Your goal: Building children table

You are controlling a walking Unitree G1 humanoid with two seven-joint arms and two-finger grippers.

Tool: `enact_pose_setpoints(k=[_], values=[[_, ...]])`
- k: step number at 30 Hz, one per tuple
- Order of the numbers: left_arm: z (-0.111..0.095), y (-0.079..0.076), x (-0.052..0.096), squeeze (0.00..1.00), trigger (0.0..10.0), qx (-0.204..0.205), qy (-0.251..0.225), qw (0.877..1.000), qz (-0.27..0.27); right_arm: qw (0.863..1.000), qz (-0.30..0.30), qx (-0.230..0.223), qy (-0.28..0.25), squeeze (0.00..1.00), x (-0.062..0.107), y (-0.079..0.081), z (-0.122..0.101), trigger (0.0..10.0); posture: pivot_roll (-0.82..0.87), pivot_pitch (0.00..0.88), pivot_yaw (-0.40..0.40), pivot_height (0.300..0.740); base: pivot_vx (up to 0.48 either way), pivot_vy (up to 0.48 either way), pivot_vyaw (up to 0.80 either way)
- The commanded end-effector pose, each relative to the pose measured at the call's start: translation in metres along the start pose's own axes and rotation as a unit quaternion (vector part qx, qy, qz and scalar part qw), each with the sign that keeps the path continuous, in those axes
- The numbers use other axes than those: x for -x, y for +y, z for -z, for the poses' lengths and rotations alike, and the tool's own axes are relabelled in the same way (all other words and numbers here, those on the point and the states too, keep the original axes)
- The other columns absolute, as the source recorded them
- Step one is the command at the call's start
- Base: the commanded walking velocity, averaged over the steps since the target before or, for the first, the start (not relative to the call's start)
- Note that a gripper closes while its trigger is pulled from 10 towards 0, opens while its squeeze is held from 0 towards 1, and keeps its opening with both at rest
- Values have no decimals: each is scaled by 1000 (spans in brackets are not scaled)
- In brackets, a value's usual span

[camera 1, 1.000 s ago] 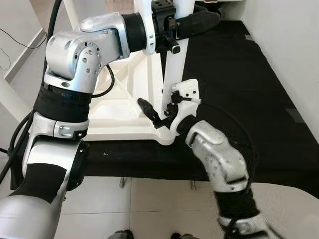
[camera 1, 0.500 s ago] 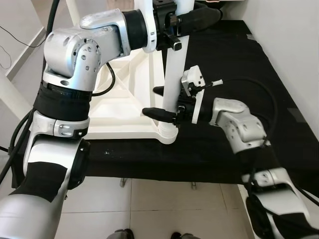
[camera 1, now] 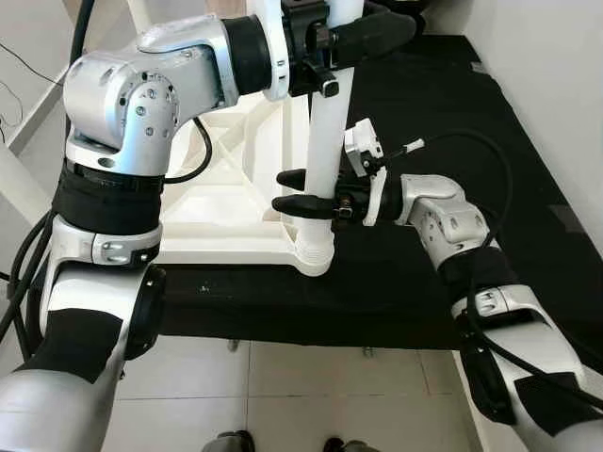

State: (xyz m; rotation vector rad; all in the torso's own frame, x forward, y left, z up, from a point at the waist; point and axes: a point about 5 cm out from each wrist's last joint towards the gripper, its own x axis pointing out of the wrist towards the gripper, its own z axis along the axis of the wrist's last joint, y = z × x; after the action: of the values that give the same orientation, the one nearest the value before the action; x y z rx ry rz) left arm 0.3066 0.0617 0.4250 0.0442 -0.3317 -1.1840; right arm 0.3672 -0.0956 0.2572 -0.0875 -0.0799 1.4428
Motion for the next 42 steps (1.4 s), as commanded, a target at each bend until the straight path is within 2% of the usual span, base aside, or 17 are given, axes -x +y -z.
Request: enact_pose_setpoints(k=[1, 3, 4, 12, 13, 14, 15, 16, 17, 19, 25, 26, 27, 28, 31, 32, 42], values=[[-3, -2, -3, 502, 0, 13, -29, 999, 18, 999, -36, -14, -12, 0, -9, 4, 2, 0, 48, 173, -46, 740, 0, 0, 0], [-3, -2, -3, 502, 0, 13, -29, 999, 18, 999, -36, -14, -12, 0, -9, 4, 2, 0, 48, 173, -46, 740, 0, 0, 0], [-3, -2, -3, 1000, 9804, 7, -30, 999, 21, 999, -29, -10, -10, 0, -10, 4, 5, 0, 44, 171, -47, 740, 0, 0, 0], [-1, -2, 5, 1000, 10000, 22, -35, 999, 18, 990, 134, -15, 37, 0, -10, 9, 38, 0, 18, 175, -68, 740, 0, 0, 0], [0, -1, 9, 1000, 10000, 26, -38, 999, 6, 974, 218, -16, 51, 0, -9, 11, 48, 0, 12, 176, -75, 740, 0, 0, 0], [1, 0, 15, 1000, 10000, 31, -41, 999, -5, 886, 453, -42, 88, 0, 7, 6, 65, 0, 10, 178, -87, 740, 0, 0, 0], [1, 0, 15, 1000, 10000, 31, -41, 999, -5, 886, 453, -42, 88, 0, 7, 6, 65, 0, 10, 178, -87, 740, 0, 0, 0], [3, 2, 24, 1000, 10000, 38, -42, 998, -18, 856, 501, -46, 120, 0, 4, 31, 82, 0, 23, 185, -86, 740, 0, 0, 0], [5, 3, 29, 1000, 10000, 42, -42, 998, -25, 844, 517, -49, 135, 0, 1, 51, 89, 0, 23, 185, -86, 740, 0, 0, 0], [8, 2, 36, 1000, 10000, 45, -37, 998, -32, 861, 489, -55, 126, 0, -10, 69, 90, 0, -2, 180, -79, 740, 0, 0, 0], [15, 1, 41, 1000, 10000, 54, -36, 997, -51, 847, 518, -64, 99, 0, -11, 57, 81, 0, -3, 168, -87, 740, 0, 0, 0], [17, 1, 44, 745, 10000, 56, -38, 996, -66, 842, 527, -65, 97, 0, -13, 58, 79, 0, -3, 167, -89, 740, 0, 0, 0], [17, 1, 44, 745, 10000, 56, -38, 996, -66, 842, 527, -65, 97, 0, -13, 58, 79, 0, -3, 167, -89, 740, 0, 0, 0], [20, 2, 48, 310, 10000, 57, -42, 994, -87, 835, 538, -67, 95, 0, -15, 58, 76, 0, 0, 165, -89, 740, 0, 0, 0], [21, 2, 50, 310, 10000, 56, -44, 993, -94, 833, 541, -68, 95, 0, -16, 59, 75, 0, 0, 165, -89, 740, 0, 0, 0], [24, 4, 59, 0, 10000, 48, -43, 990, -126, 826, 551, -69, 97, 0, -14, 61, 73, 0, 7, 162, -87, 740, 0, 0, 0], [27, -1, 96, 0, 10000, 25, -58, 982, -177, 819, 562, -58, 95, 0, -5, 51, 68, 0, 16, 155, -84, 740, 0, 0, 0]])
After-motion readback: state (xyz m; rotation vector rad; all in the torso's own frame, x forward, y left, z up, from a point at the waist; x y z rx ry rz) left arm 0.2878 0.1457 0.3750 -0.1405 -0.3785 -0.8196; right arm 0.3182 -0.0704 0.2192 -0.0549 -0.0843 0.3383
